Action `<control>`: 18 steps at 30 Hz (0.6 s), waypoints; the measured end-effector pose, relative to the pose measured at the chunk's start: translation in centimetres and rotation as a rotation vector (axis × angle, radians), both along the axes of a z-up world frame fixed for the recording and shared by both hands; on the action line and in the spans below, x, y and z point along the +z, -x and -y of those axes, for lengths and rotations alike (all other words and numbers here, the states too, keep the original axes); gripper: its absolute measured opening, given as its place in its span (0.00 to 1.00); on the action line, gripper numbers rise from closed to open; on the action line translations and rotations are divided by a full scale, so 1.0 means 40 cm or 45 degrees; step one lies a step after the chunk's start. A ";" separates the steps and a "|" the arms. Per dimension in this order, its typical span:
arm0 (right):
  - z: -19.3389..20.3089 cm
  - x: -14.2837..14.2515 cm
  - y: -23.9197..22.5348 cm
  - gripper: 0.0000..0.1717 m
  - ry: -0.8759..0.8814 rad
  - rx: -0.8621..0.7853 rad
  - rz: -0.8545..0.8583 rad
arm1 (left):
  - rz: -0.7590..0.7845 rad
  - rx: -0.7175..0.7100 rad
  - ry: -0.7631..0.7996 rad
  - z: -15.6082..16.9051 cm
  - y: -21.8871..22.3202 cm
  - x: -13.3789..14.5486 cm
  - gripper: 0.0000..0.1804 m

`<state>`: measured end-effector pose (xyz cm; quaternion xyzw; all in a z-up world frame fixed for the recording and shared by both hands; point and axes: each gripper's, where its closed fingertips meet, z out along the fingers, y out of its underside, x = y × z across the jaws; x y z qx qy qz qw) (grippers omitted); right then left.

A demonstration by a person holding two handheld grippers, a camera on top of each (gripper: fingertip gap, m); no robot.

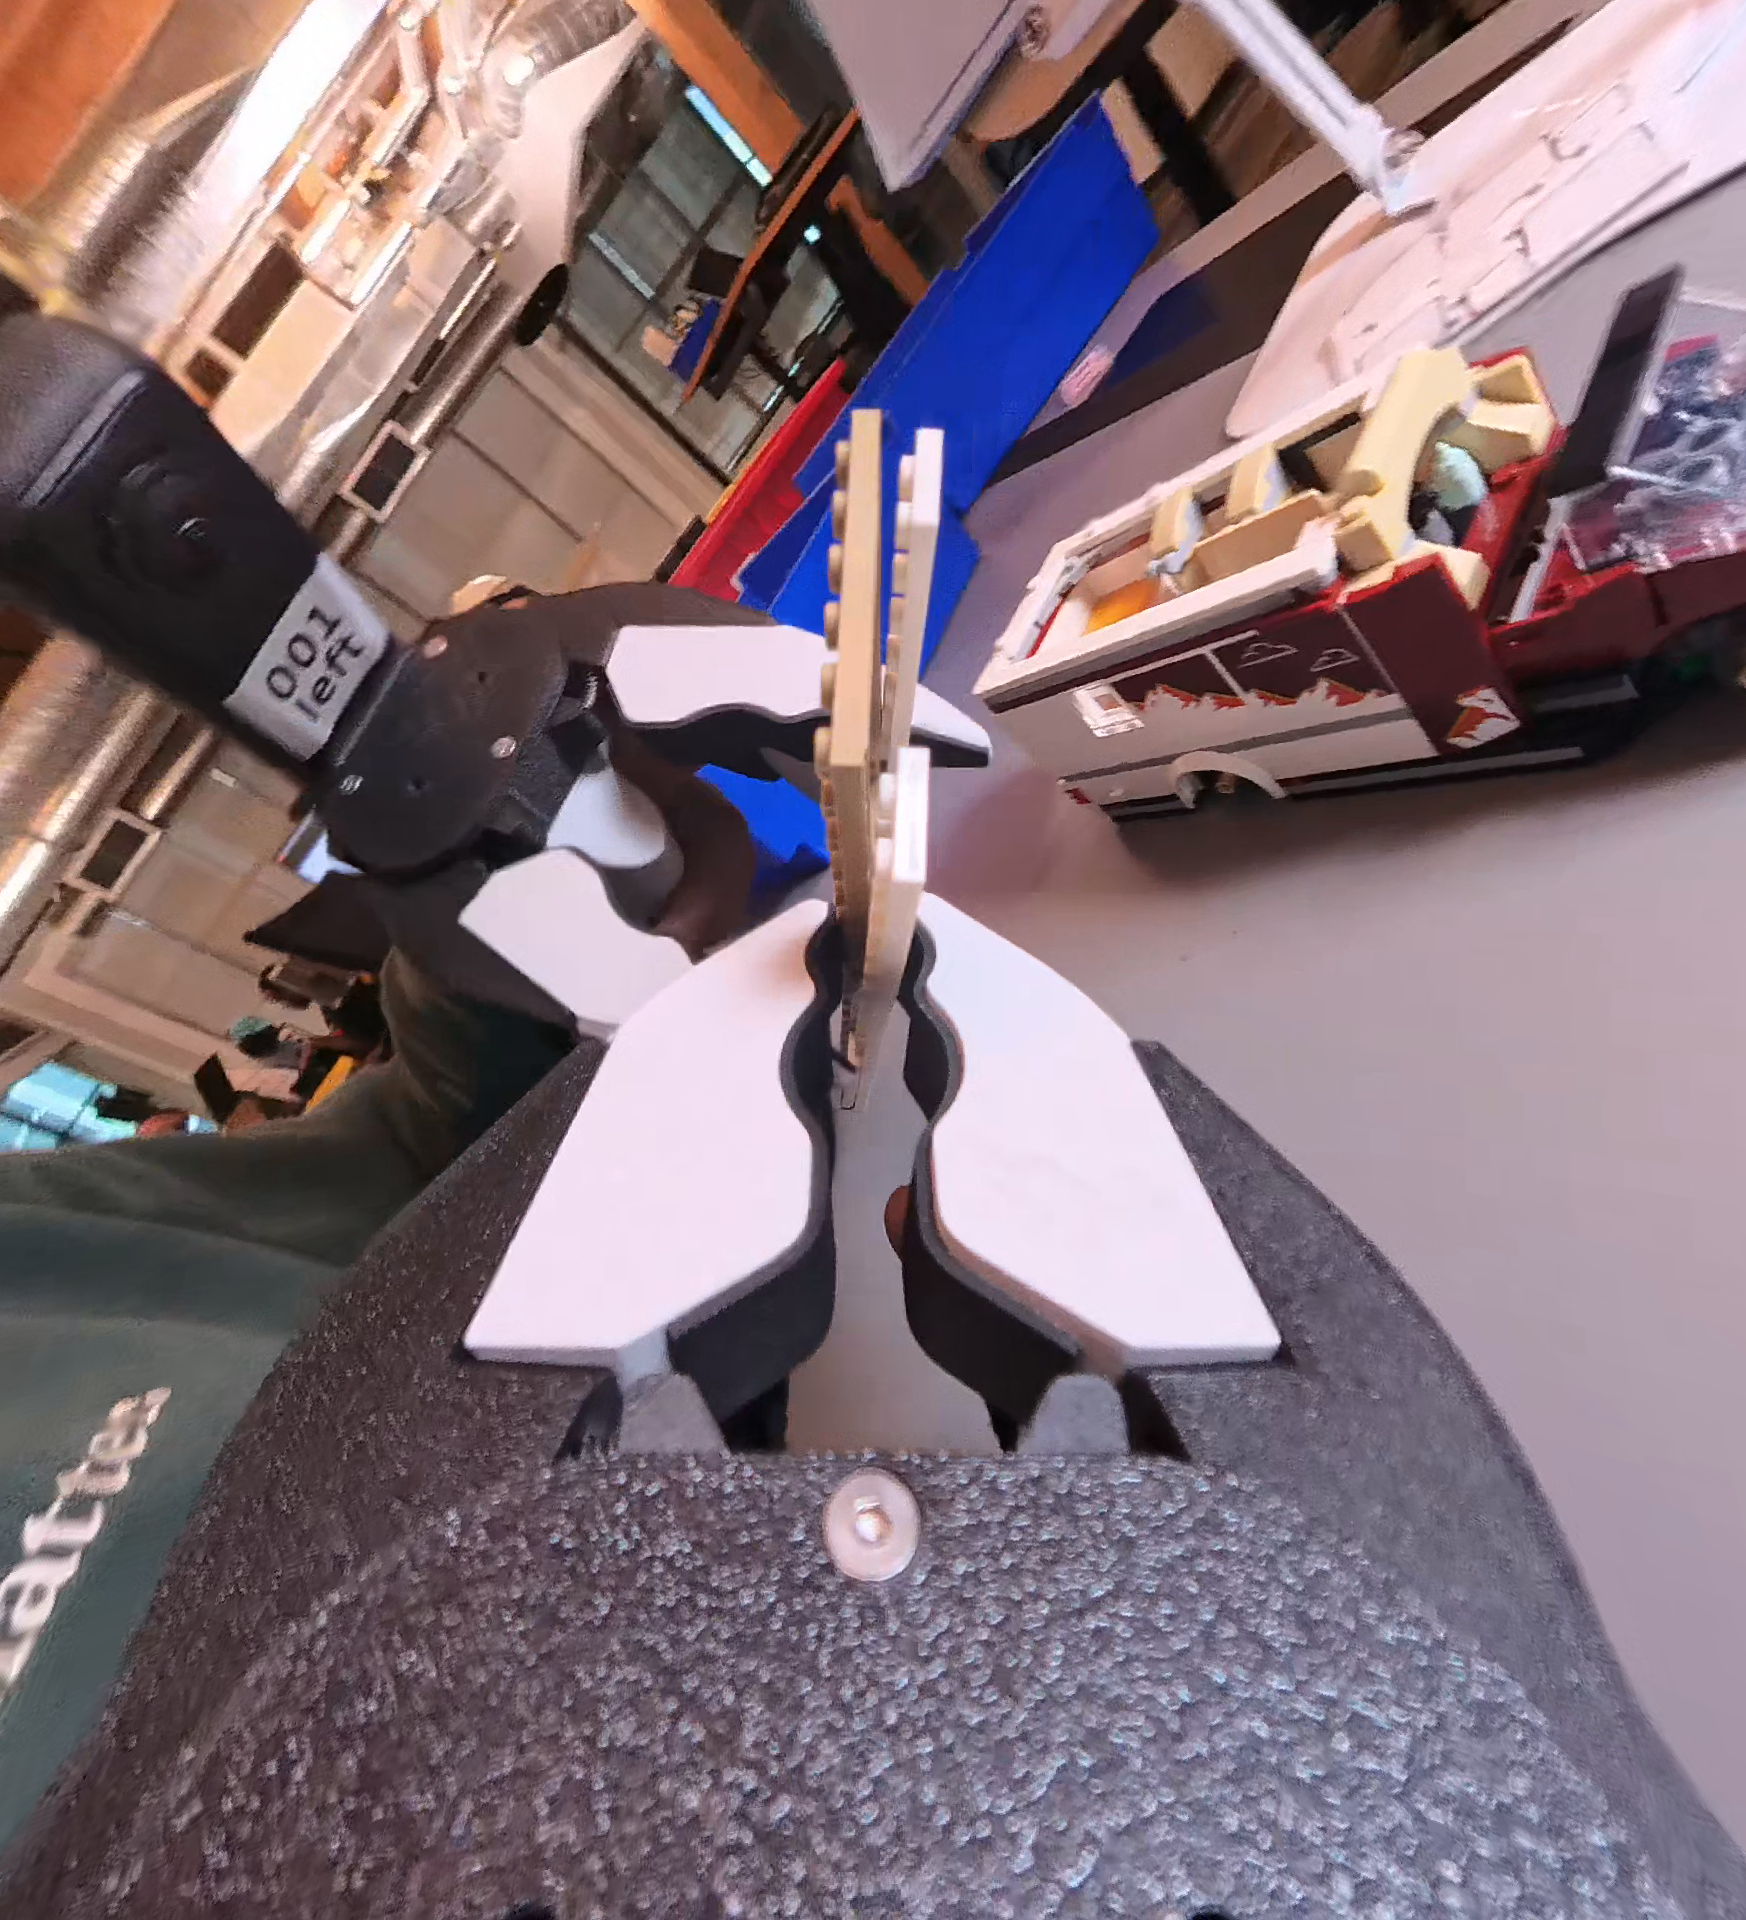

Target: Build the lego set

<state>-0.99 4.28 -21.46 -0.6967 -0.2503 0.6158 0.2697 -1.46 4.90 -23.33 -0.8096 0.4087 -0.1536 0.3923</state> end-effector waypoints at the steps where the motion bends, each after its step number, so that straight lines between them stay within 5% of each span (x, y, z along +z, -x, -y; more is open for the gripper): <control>1: 0.009 0.009 -0.004 0.05 -0.046 0.049 0.002 | 0.069 -0.053 0.021 0.012 -0.004 0.013 0.39; 8: 0.087 0.054 -0.034 0.05 -0.376 0.463 0.044 | 0.643 -0.344 0.248 0.071 -0.025 0.128 0.19; 11: 0.107 0.062 -0.041 0.05 -0.517 0.551 0.070 | 0.663 -0.458 0.263 0.104 -0.046 0.138 0.07; 18: 0.122 0.070 -0.058 0.05 -0.864 0.605 0.089 | 0.573 -0.493 0.100 0.133 -0.063 0.146 0.05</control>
